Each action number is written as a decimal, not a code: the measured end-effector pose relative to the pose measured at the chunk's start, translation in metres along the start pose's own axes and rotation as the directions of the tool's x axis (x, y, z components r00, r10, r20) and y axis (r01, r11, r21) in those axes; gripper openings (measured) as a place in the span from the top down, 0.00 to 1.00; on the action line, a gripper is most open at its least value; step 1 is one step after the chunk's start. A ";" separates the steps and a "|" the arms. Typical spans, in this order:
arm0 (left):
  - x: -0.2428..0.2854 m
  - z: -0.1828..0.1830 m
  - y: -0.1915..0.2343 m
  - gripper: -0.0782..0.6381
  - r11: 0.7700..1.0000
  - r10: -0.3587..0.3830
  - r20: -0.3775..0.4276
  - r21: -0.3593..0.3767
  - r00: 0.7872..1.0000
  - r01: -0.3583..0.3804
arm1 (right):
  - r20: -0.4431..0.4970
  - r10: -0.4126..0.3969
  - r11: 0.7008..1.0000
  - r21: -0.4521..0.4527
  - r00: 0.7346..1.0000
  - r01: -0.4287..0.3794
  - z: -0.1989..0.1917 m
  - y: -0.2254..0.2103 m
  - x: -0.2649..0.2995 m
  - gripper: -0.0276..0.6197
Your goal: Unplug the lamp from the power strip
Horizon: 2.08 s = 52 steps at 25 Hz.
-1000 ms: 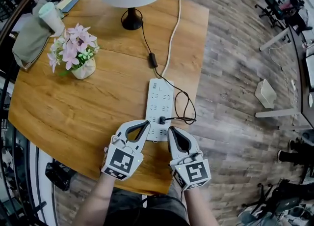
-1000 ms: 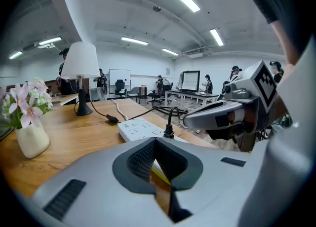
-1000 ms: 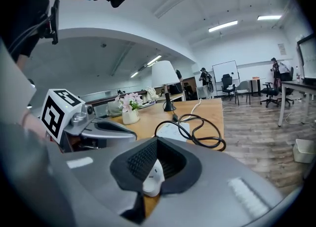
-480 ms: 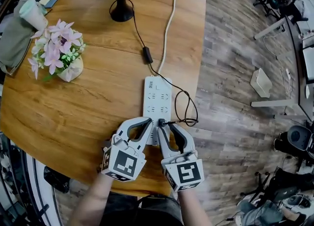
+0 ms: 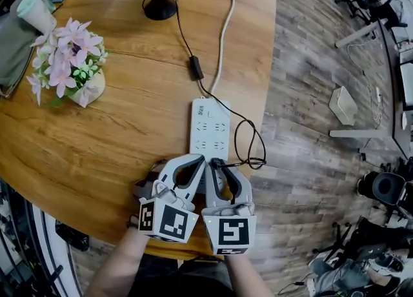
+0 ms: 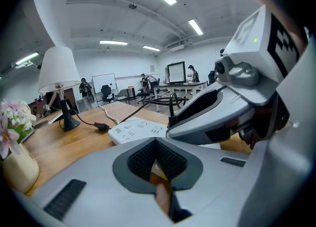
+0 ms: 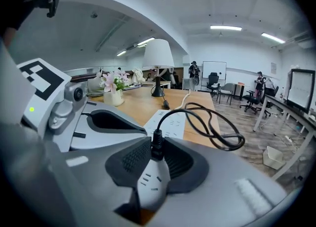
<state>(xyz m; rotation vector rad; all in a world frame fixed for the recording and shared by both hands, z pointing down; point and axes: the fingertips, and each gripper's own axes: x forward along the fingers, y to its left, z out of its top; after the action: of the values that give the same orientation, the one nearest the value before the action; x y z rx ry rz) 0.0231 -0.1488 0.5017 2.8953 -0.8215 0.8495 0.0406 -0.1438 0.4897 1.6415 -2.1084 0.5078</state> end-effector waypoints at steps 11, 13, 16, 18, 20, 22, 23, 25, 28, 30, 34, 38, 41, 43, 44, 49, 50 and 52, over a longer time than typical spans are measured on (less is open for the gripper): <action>0.005 0.005 -0.006 0.90 0.997 -0.014 -0.027 0.073 1.000 0.016 | 0.031 0.006 0.939 0.344 1.000 -0.016 -0.003 -0.013 -0.005 0.83; 0.004 0.004 -0.006 0.90 0.998 -0.013 -0.028 0.064 1.000 0.015 | 0.007 -0.025 0.980 0.196 1.000 0.023 -0.002 -0.009 -0.005 0.84; 0.003 0.005 -0.005 0.90 0.994 -0.008 -0.021 0.107 1.000 0.010 | -0.015 -0.051 0.999 0.010 0.999 0.052 0.001 -0.004 -0.005 0.84; 0.002 0.005 -0.005 0.90 0.993 -0.010 -0.019 0.115 1.000 0.012 | -0.009 -0.034 0.999 0.012 0.999 0.035 0.002 -0.003 -0.005 0.84; 0.002 0.005 -0.005 0.90 0.997 -0.019 -0.022 0.073 1.000 0.021 | 0.029 -0.002 0.984 0.176 1.000 -0.003 0.000 -0.008 -0.007 0.84; 0.002 0.005 -0.005 0.90 0.998 -0.022 -0.024 0.062 0.999 0.024 | 0.062 0.019 0.950 0.311 0.998 -0.038 0.000 -0.013 -0.008 0.84; 0.002 0.005 -0.006 0.90 0.998 -0.023 -0.025 0.064 0.999 0.025 | 0.070 0.026 0.944 0.325 0.997 -0.048 0.000 -0.014 -0.009 0.84; 0.002 0.005 -0.006 0.90 0.998 -0.028 -0.026 0.062 0.999 0.030 | 0.081 0.030 0.954 0.296 0.996 -0.053 0.001 -0.013 -0.009 0.84; 0.001 0.005 -0.005 0.90 0.998 -0.031 -0.023 0.050 0.999 0.032 | 0.080 0.026 0.993 0.114 0.996 -0.035 0.007 -0.006 -0.010 0.84; 0.001 0.006 -0.003 0.90 0.998 -0.029 -0.022 0.047 0.999 0.030 | 0.088 0.031 0.999 -0.019 0.996 -0.030 0.013 0.000 -0.009 0.84; 0.002 0.007 -0.008 0.90 0.998 -0.038 -0.039 0.051 0.999 0.040 | 0.165 0.065 0.992 -0.117 0.984 -0.046 0.034 0.009 -0.019 0.85; 0.002 0.004 -0.008 0.91 0.999 -0.028 -0.041 0.041 0.999 0.030 | 0.175 0.090 0.994 0.042 0.980 -0.099 0.047 0.004 -0.017 0.85; 0.003 0.004 -0.009 0.91 0.999 -0.031 -0.041 0.028 0.999 0.033 | 0.147 0.079 0.987 0.127 0.986 -0.098 0.034 -0.011 -0.017 0.85; 0.003 0.005 -0.008 0.91 0.999 -0.039 -0.038 0.001 0.999 0.039 | 0.147 0.082 0.984 0.146 0.986 -0.104 0.031 -0.014 -0.018 0.85; 0.003 0.004 -0.008 0.91 0.999 -0.040 -0.037 -0.015 0.998 0.040 | 0.133 0.082 0.983 0.152 0.988 -0.102 0.028 -0.015 -0.018 0.85; -0.005 0.006 0.002 0.90 0.996 -0.002 -0.014 -0.090 1.000 0.001 | 0.090 0.100 0.976 0.183 0.991 -0.115 0.019 -0.011 -0.019 0.85; -0.009 0.006 0.005 0.90 0.994 0.013 -0.008 -0.106 1.000 -0.014 | 0.085 0.108 0.974 0.192 0.990 -0.123 0.018 -0.009 -0.019 0.85; -0.018 0.003 0.013 0.90 0.990 0.044 -0.008 -0.132 0.999 -0.044 | 0.075 0.127 0.969 0.203 0.989 -0.139 0.018 -0.004 -0.018 0.85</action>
<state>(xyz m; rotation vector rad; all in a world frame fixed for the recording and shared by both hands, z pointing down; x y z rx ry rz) 0.0056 -0.1516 0.4879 2.7694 -0.9074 0.7737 0.0467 -0.1395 0.4652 1.6507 -2.2878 0.7523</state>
